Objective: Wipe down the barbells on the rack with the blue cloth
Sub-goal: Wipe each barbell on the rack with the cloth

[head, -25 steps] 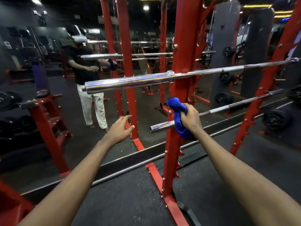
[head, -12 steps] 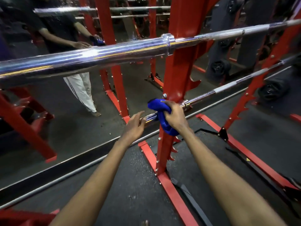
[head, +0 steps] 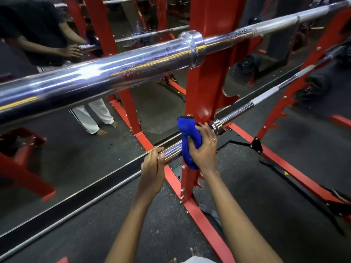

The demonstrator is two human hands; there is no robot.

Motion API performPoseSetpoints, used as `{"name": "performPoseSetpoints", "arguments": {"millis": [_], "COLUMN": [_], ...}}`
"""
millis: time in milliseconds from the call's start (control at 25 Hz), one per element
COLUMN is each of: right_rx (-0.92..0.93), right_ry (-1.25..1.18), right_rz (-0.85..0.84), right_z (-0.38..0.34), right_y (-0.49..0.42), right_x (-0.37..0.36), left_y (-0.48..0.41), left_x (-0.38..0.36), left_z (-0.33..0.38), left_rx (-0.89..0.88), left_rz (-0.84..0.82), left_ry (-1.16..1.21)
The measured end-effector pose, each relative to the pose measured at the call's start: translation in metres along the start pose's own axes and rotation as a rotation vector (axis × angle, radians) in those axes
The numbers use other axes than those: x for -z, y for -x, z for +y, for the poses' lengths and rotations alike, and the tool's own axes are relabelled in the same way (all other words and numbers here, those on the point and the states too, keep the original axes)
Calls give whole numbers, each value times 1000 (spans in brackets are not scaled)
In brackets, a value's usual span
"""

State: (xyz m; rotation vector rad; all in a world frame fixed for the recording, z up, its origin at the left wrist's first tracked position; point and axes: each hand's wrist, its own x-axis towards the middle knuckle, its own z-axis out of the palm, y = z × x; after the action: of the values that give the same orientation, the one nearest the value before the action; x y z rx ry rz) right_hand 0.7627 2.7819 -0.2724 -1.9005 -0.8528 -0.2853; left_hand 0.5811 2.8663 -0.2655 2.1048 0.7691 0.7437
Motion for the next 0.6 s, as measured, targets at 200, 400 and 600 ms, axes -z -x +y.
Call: {"name": "performPoseSetpoints", "arguments": {"millis": [200, 400, 600], "right_rx": [164, 393, 56], "right_ry": [-55, 26, -27], "right_rz": [-111, -203, 59], "right_z": [-33, 17, 39], "right_y": [35, -4, -21], "right_x": [-10, 19, 13], "left_y": [-1, 2, 4], "left_x": [-2, -1, -6], "left_z": [-3, 7, 6], "left_rx": [54, 66, 130], "left_rz": [-13, -3, 13], "left_ry": [83, 156, 94]}}
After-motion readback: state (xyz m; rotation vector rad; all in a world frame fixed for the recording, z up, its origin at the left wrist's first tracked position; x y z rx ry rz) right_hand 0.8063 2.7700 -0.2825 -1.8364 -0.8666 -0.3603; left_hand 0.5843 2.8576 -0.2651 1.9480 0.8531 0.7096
